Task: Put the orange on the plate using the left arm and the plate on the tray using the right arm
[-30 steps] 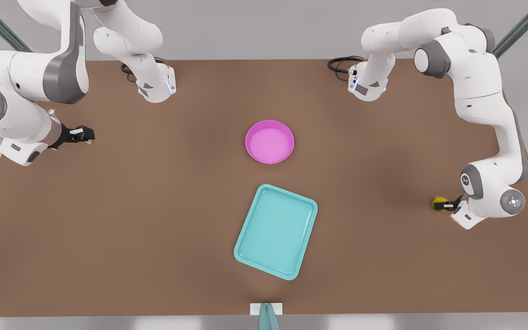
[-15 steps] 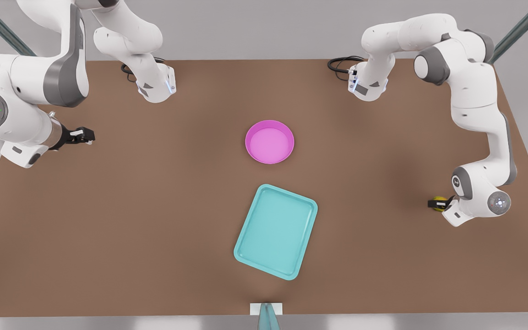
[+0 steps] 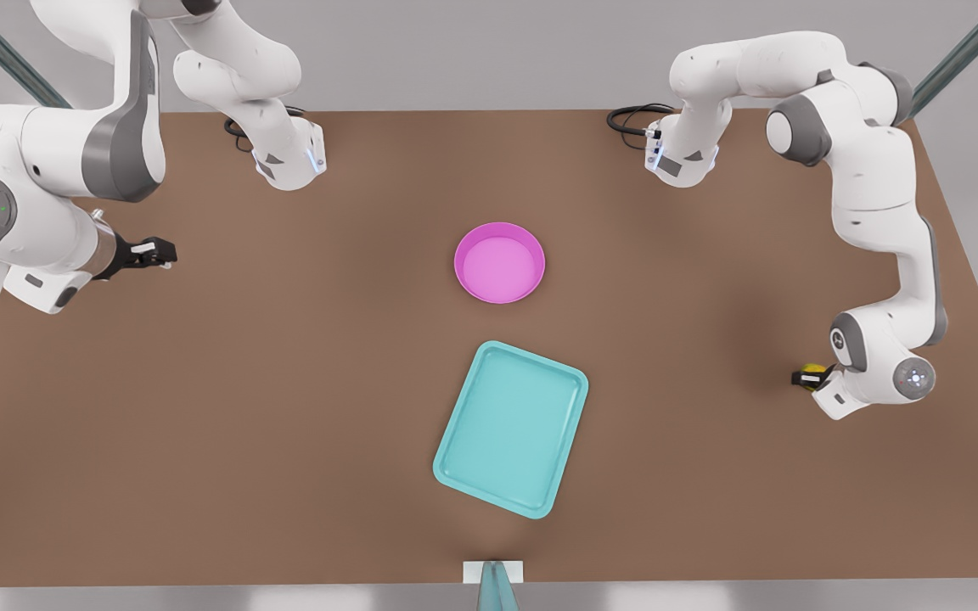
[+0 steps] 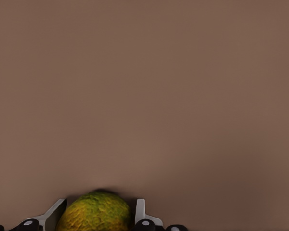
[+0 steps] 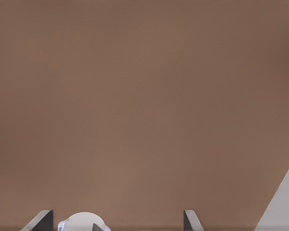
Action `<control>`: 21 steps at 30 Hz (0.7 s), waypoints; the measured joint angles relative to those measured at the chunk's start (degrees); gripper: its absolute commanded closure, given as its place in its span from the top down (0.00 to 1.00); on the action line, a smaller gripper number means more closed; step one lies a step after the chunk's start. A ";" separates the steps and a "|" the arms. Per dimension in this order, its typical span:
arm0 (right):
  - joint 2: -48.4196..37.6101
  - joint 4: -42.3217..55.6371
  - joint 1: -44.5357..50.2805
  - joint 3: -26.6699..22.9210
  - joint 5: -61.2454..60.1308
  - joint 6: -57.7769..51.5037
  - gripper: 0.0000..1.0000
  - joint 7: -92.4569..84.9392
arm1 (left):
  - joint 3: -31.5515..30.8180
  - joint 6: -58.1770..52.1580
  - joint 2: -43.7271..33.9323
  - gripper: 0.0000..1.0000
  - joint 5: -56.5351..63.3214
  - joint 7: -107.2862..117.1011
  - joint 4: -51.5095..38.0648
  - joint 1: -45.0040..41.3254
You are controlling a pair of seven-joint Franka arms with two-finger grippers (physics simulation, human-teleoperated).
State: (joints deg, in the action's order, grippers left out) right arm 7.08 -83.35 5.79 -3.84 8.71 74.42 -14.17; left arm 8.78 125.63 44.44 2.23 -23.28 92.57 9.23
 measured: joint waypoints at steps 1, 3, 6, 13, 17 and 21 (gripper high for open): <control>0.01 0.00 0.01 -0.01 0.00 0.01 1.00 -0.01 | 0.00 0.05 0.03 0.66 0.02 -0.04 0.00 0.00; 0.01 0.01 0.00 0.00 0.01 0.02 1.00 -0.04 | 0.00 -0.06 -0.22 0.58 0.04 -0.11 0.05 0.00; 0.01 0.04 0.01 -0.02 0.01 0.04 1.00 -0.08 | -0.01 -1.10 -1.47 0.55 0.29 0.09 0.10 0.00; 0.25 0.10 -0.20 -0.26 0.02 0.06 1.00 -0.48 | -0.49 -10.22 -14.10 0.57 0.29 5.71 4.31 -21.33; 0.36 0.10 -0.20 -0.30 0.02 0.13 1.00 -0.75 | -0.87 -14.99 -15.03 0.57 -1.46 13.93 2.45 -40.77; 0.54 0.00 -0.09 -0.45 0.01 0.21 1.00 -0.97 | -2.43 -17.54 -14.34 0.57 -4.75 23.99 1.04 -57.04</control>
State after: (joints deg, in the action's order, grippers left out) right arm 7.62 -83.35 5.70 -4.30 8.72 74.63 -15.14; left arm 6.36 108.09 30.11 -2.52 0.72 93.61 -47.81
